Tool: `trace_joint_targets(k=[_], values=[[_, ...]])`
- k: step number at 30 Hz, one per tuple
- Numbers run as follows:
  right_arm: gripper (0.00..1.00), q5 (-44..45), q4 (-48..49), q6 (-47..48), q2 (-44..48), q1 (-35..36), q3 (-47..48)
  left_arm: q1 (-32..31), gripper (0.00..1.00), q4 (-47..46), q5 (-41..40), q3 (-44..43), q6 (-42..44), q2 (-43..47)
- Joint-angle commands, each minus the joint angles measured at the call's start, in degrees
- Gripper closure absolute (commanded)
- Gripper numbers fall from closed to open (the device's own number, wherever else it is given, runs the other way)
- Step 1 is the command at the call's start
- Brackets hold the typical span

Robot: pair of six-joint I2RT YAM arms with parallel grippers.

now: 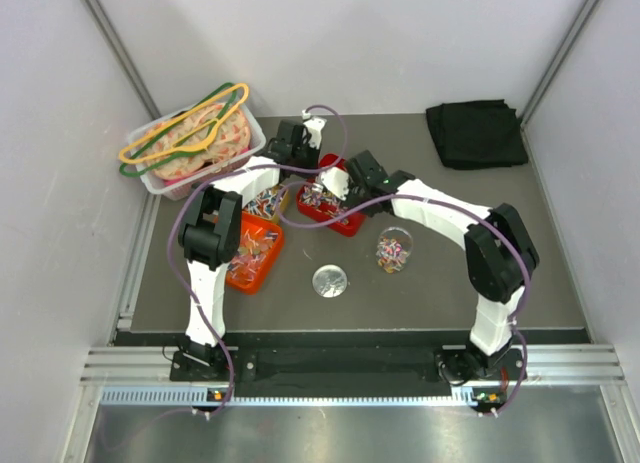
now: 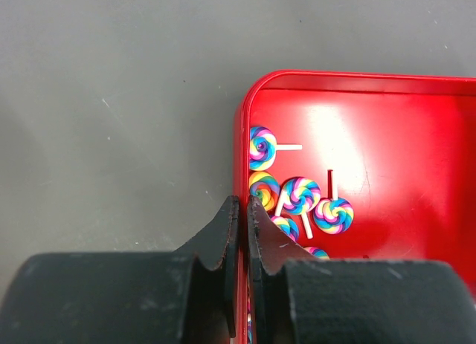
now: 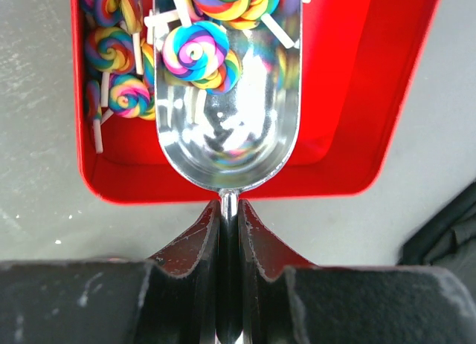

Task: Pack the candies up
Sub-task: Scoop the fake candies from the storage box.

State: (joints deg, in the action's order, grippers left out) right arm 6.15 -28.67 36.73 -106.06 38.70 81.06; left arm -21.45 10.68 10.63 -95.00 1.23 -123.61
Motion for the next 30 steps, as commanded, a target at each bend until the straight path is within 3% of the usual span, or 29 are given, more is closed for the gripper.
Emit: trace_joint_targets(k=[1, 30], values=[[1.00, -2.4, 5.6, -1.2, 7.1, -1.2, -1.7, 0.2, 1.00, -2.9, 1.9, 0.1, -1.7, 4.8], [1.00, -13.6, 11.6, 0.4, 22.3, -8.5, -17.3, 1.0, 1.00, -2.5, 4.3, 0.1, -2.9, 4.6]])
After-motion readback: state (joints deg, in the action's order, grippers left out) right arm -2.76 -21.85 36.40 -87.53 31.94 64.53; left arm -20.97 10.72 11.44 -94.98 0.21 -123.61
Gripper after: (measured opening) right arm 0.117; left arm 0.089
